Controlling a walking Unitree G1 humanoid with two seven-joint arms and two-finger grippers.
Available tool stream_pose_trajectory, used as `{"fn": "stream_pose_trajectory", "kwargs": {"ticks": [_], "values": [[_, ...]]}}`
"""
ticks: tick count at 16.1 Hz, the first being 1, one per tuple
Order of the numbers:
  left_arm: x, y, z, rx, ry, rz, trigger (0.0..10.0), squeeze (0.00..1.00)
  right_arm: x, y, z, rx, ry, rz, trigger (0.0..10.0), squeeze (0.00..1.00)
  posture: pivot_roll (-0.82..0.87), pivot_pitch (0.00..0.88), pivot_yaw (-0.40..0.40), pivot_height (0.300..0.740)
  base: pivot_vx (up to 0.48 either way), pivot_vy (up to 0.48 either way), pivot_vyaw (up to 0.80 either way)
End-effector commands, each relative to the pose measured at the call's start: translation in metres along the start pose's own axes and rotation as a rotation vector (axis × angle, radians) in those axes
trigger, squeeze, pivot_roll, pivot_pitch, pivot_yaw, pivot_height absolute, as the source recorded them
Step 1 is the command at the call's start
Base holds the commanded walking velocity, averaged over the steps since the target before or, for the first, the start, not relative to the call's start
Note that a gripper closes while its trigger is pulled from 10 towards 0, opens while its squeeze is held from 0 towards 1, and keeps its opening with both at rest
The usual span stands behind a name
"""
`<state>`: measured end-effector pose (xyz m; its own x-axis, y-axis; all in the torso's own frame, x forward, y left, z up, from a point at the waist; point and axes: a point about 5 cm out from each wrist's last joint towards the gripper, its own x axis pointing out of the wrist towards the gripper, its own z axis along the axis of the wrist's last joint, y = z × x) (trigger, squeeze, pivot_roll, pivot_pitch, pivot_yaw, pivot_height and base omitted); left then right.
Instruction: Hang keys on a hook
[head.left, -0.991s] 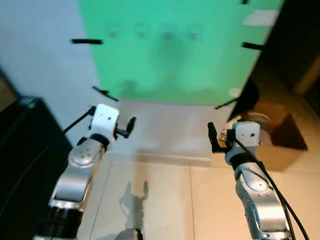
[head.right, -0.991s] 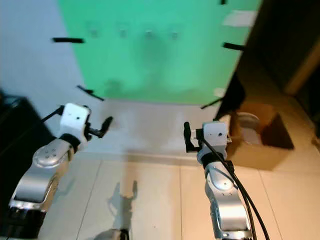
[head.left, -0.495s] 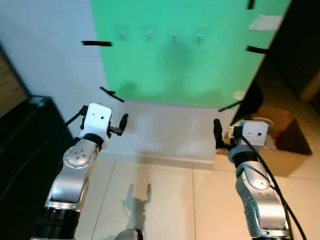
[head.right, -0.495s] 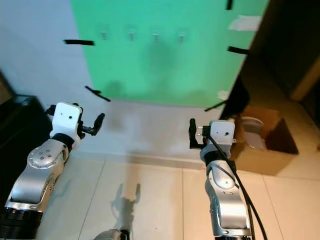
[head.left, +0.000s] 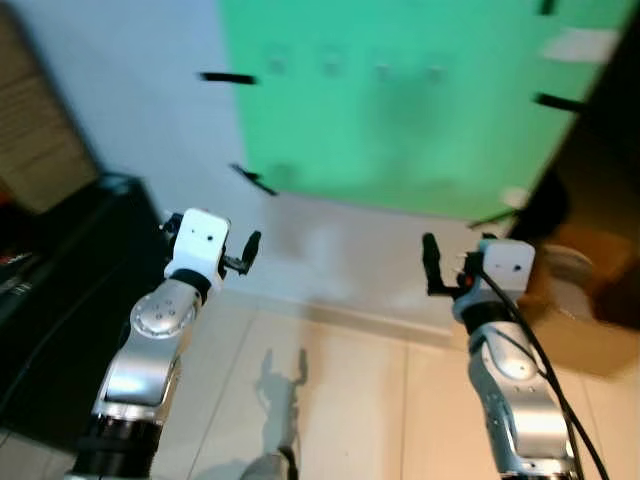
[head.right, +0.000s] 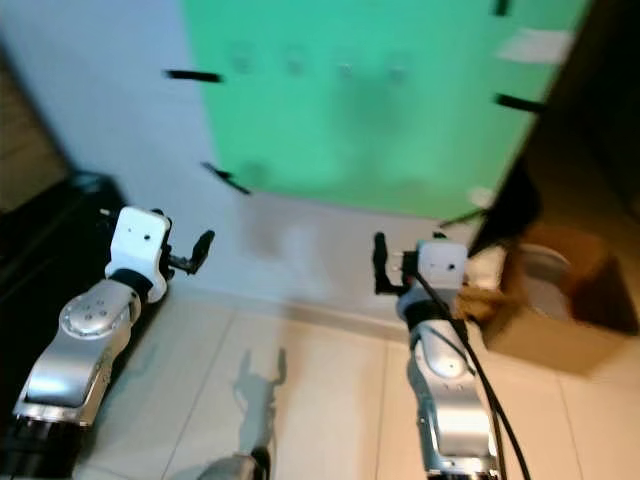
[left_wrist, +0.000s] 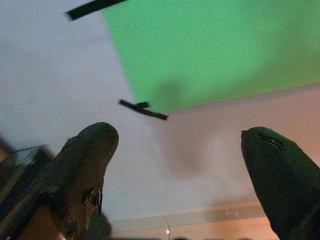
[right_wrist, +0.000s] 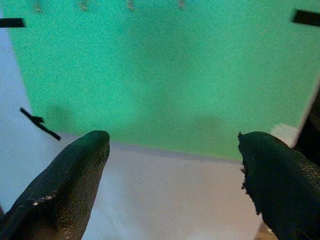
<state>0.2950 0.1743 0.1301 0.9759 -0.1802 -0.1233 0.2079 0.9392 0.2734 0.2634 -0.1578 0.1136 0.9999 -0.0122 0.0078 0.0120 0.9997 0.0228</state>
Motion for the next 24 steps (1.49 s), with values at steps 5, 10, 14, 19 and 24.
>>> {"fn": "stream_pose_trajectory", "kwargs": {"ticks": [5, 10, 14, 19, 24], "values": [[0.002, 0.001, 0.001, 0.018, -0.004, 0.001, 10.0, 0.00, 0.004, 0.003, 0.002, -0.001, 0.001, 0.017, 10.0, 1.00, -0.06, 0.000, 0.010, 0.740, 0.000, 0.000, 0.80], [0.003, 0.002, 0.001, 0.014, -0.007, 0.000, 10.0, 0.00, 0.002, -0.006, -0.008, -0.043, 0.074, -0.085, 10.0, 1.00, -0.06, 0.000, 0.018, 0.740, 0.100, 0.000, 0.26], [0.004, 0.001, 0.001, 0.015, -0.007, -0.011, 10.0, 0.00, 0.000, -0.008, -0.009, -0.046, 0.070, -0.120, 10.0, 1.00, -0.07, 0.000, 0.031, 0.740, 0.296, 0.000, 0.00], [0.004, 0.002, 0.000, 0.020, -0.003, -0.012, 10.0, 0.00, 0.000, -0.012, -0.009, -0.033, 0.077, -0.163, 10.0, 1.00, -0.07, 0.000, 0.035, 0.740, 0.329, 0.000, 0.00], [0.004, 0.003, 0.000, 0.029, 0.001, -0.017, 10.0, 0.00, 0.001, -0.007, -0.009, -0.036, 0.078, -0.129, 10.0, 1.00, -0.06, 0.000, 0.038, 0.740, 0.335, 0.000, 0.32]]}}
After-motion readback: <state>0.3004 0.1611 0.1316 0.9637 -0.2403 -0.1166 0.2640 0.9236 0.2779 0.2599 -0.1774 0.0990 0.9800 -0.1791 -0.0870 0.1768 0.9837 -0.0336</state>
